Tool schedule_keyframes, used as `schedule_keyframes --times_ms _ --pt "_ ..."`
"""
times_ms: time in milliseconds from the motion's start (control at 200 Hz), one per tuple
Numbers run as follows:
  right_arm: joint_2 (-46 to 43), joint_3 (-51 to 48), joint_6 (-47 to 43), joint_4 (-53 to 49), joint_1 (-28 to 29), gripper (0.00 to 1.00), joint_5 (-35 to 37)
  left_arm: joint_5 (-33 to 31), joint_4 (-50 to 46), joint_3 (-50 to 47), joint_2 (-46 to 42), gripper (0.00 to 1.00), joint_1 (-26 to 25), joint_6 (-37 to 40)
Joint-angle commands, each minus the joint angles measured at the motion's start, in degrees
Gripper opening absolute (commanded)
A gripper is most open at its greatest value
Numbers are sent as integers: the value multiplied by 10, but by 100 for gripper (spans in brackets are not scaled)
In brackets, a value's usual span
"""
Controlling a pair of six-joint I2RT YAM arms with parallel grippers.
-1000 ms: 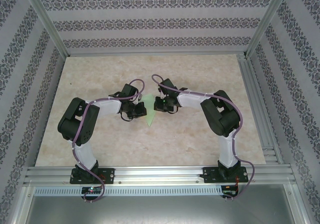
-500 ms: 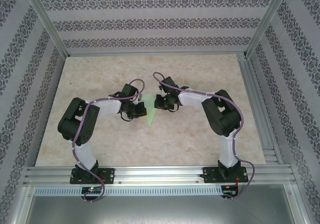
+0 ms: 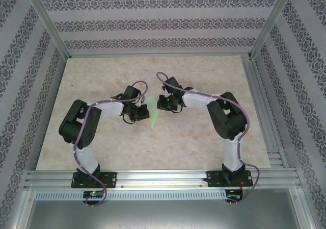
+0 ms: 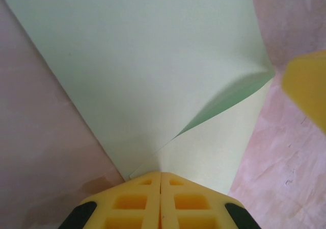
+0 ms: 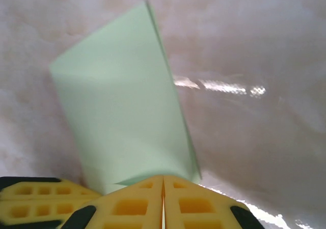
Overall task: Fold a paper plane with a square sheet of paper (pick it up from the middle)
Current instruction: Third fold the triangle at the center of the table.
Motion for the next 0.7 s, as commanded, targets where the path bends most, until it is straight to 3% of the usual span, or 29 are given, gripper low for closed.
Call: schedule_keyframes --times_ms 0,470,694 --pt "-8 13 -19 3 -6 9 -1 -33 -34 3 18 8 -4 16" --pt "51 32 -22 -44 -4 10 12 -31 -33 5 19 9 -3 26" --pt "-7 -35 14 -19 -1 10 24 -16 -35 42 25 14 -9 55"
